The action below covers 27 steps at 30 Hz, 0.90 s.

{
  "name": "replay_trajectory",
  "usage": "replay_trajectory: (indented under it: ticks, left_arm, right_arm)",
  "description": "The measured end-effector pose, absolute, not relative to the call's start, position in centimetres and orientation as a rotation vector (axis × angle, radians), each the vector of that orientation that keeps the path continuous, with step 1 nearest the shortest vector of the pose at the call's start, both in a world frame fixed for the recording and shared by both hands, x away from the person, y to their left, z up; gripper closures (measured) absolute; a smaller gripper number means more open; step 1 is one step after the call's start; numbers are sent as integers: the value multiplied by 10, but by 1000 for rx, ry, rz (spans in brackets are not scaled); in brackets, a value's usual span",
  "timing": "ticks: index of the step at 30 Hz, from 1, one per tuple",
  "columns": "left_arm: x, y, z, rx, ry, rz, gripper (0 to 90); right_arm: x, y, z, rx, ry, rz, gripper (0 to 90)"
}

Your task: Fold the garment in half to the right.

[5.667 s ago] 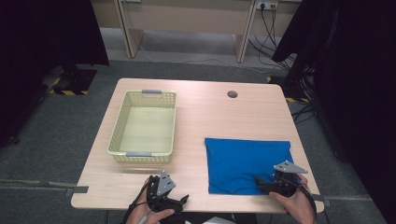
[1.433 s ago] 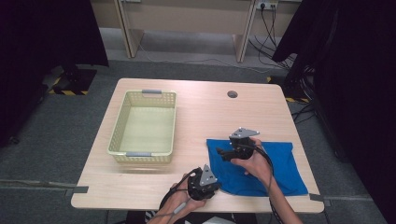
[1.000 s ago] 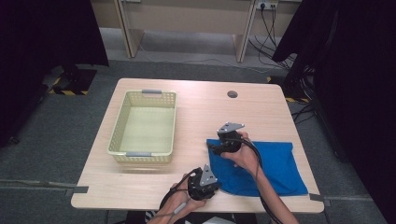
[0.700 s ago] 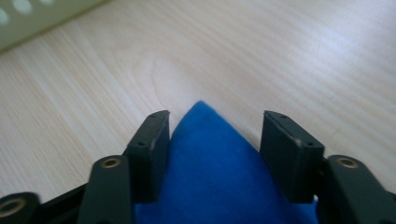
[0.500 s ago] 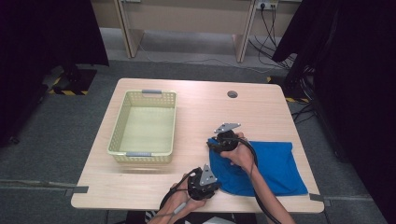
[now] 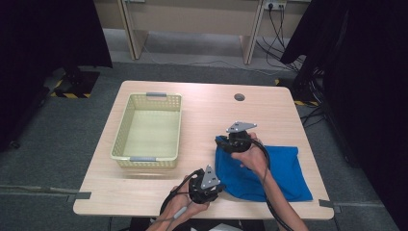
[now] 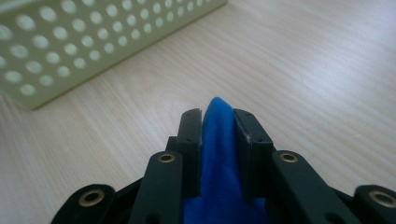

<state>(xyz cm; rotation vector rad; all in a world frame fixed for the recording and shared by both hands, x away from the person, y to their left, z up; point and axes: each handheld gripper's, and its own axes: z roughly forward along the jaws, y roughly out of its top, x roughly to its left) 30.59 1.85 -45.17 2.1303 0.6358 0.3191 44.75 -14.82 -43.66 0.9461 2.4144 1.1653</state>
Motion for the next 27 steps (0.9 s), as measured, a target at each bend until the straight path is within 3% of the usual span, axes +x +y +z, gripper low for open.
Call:
replay_trajectory:
  ticks: [10,27]
  left_arm:
    - [305,8,-419,2105,549,343,760]
    - [314,-69,-390,2146,389,322,760]
  right_arm:
    - [438,-165,-401,908,2342,1275,743]
    - [427,-249,-386,1036,2195,1333,750]
